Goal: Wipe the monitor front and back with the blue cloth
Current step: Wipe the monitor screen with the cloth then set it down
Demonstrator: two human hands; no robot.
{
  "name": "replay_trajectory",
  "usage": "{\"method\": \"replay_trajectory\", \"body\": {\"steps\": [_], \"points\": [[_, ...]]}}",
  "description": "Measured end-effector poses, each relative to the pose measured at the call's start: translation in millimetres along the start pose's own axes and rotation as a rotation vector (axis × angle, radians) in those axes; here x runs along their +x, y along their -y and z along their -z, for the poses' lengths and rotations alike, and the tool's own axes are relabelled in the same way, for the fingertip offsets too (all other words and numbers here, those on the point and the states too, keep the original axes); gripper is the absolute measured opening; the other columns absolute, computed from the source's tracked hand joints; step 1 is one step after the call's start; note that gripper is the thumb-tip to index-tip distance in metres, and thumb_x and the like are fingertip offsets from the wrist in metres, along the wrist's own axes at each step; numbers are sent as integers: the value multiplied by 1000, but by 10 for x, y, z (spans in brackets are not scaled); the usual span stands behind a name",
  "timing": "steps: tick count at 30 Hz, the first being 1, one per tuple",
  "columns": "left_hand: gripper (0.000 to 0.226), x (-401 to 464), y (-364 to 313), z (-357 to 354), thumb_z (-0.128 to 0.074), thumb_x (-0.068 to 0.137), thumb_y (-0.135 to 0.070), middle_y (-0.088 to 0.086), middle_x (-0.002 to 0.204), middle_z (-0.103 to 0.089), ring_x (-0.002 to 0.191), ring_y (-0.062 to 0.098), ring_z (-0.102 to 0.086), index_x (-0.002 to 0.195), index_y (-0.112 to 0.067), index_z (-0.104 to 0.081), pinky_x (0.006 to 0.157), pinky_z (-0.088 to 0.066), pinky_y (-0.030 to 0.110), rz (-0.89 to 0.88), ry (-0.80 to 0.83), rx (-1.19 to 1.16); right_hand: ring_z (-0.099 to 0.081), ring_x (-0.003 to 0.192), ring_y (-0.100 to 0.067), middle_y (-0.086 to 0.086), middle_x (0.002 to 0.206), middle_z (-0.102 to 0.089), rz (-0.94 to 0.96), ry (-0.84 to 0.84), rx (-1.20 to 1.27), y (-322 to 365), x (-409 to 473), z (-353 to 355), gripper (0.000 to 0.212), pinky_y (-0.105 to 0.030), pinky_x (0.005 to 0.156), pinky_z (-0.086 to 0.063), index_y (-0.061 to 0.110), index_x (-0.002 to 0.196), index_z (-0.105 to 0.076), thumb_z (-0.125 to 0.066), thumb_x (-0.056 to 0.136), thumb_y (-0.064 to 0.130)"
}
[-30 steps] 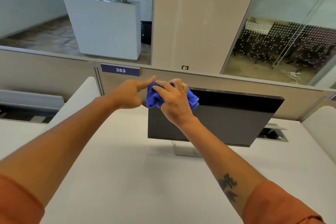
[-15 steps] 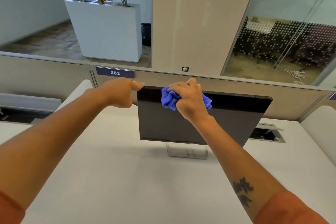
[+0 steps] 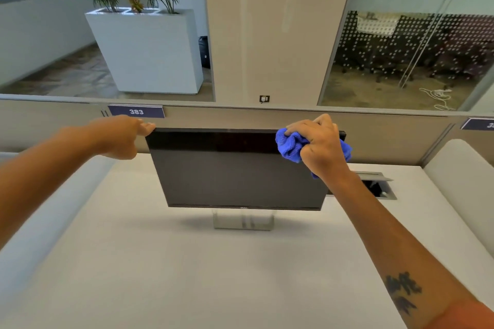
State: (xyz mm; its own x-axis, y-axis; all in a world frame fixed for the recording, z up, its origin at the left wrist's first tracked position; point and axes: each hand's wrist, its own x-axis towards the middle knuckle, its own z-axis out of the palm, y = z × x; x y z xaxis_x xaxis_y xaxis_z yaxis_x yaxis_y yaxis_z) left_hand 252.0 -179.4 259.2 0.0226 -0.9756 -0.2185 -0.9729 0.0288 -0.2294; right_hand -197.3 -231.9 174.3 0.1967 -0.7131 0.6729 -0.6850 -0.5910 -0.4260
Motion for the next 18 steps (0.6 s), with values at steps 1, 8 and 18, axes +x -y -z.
{"method": "replay_trajectory", "body": {"steps": [1,8,18], "points": [[89,-12,-29,31,-59,80,-6,5,160,-35,142,31,-40,159,-29,-24,110,-43,45,8,7,9,-48,92,-22,13,103,-79,-22,-2,7,-108,-23,111,57,-48,87,-44,20,101,-84,-42,75,-10],[83,-85,-195,161,-56,82,-8,5,154,-45,135,28,-48,158,-25,-27,106,-46,37,41,40,72,-63,110,-39,-16,112,-77,-166,10,255,-695,-168,673,59,-57,96,-56,0,107,-80,-40,75,-29],[89,-42,-41,44,-58,75,-5,1,159,-37,144,25,-39,157,-24,-30,116,-35,37,15,34,-32,-72,87,-14,7,95,-77,-849,-240,827,-790,-857,409,61,-34,81,-55,35,98,-79,-47,88,-16]]}}
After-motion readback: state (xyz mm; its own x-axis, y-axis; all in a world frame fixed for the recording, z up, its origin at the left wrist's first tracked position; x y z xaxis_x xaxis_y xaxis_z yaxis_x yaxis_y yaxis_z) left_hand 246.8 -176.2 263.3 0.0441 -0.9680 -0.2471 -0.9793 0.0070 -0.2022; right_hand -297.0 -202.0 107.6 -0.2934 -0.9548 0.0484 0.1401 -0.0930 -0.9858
